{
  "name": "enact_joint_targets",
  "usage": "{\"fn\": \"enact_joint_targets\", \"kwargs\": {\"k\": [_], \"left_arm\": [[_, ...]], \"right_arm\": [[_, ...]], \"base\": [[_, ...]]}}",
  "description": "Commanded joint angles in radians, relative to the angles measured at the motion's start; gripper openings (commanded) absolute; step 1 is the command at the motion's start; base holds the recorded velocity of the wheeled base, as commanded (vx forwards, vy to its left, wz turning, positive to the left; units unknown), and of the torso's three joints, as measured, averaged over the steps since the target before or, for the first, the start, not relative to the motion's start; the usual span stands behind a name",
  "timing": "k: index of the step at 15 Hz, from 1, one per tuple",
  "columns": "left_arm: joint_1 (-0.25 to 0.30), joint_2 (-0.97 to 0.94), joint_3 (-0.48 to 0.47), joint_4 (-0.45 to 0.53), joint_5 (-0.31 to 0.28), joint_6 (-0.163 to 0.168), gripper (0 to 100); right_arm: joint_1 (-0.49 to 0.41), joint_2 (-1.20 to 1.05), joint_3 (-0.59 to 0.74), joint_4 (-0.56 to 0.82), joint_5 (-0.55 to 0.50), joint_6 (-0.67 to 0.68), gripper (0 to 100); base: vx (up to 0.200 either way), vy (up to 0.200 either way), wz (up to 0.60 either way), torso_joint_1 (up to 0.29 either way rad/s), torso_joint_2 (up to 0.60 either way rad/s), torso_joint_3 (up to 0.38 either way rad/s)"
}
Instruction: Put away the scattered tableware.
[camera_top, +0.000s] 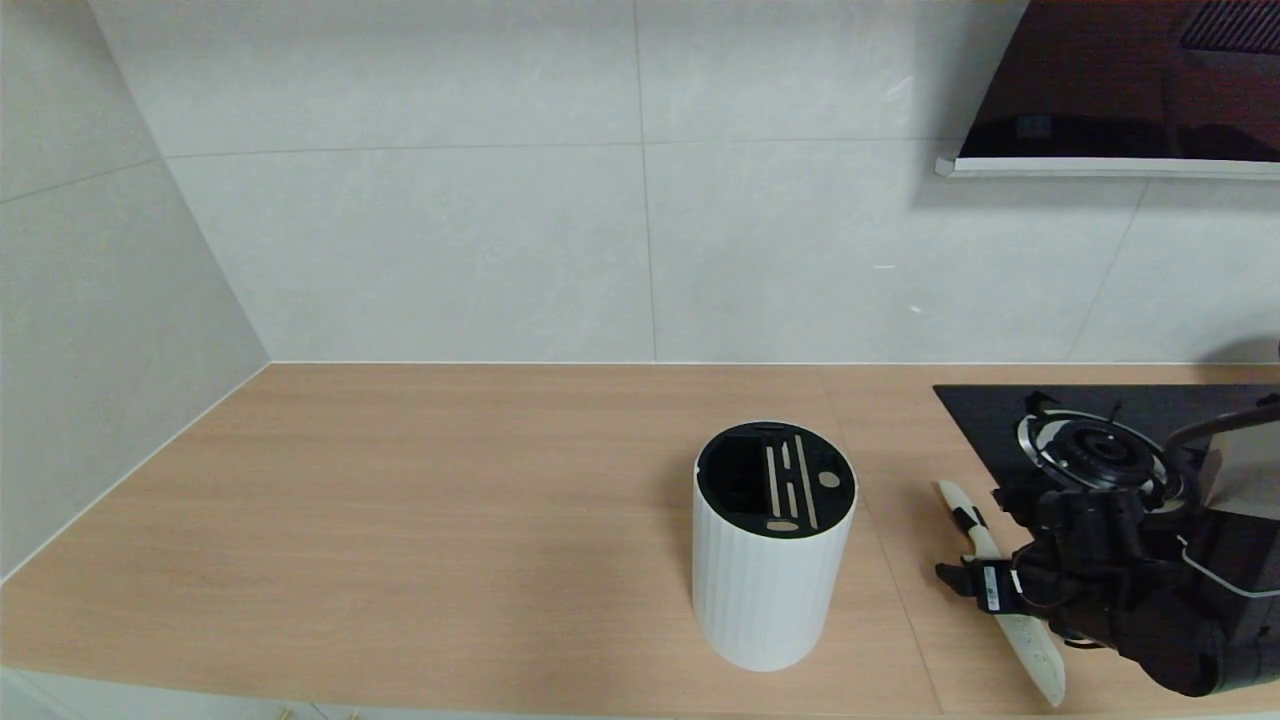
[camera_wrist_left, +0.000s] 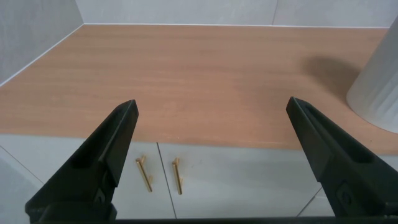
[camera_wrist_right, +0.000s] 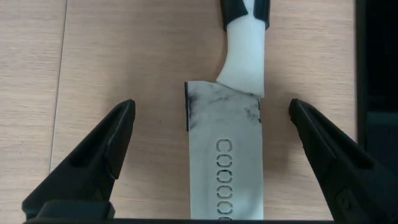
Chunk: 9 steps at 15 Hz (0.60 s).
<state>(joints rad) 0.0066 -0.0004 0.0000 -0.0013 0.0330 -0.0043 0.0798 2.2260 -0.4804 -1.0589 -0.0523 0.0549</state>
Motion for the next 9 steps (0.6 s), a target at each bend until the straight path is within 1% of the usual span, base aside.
{"fn": "enact_joint_targets", "kwargs": {"k": [1, 3, 4, 9], "left_arm": [[0.001, 0.0, 0.0, 0.0, 0.001, 0.0, 100], [0.0, 0.0, 0.0, 0.0, 0.001, 0.0, 100], [0.0, 0.0, 0.0, 0.0, 0.001, 0.0, 100], [0.001, 0.0, 0.0, 0.0, 0.001, 0.0, 100]], "right_arm": [[0.002, 0.017, -0.001, -0.007, -0.001, -0.001, 100], [0.002, 0.04, 0.0, -0.038, -0.004, -0.004, 100], [0.002, 0.044, 0.0, -0.044, -0.006, -0.004, 0], [0.002, 0.058, 0.002, -0.058, -0.011, -0.009, 0]], "base": [[0.0, 0.0, 0.0, 0.0, 0.0, 0.0], [0.0, 0.0, 0.0, 0.0, 0.0, 0.0], [0.0, 0.0, 0.0, 0.0, 0.0, 0.0], [0.0, 0.0, 0.0, 0.0, 0.0, 0.0]]}}
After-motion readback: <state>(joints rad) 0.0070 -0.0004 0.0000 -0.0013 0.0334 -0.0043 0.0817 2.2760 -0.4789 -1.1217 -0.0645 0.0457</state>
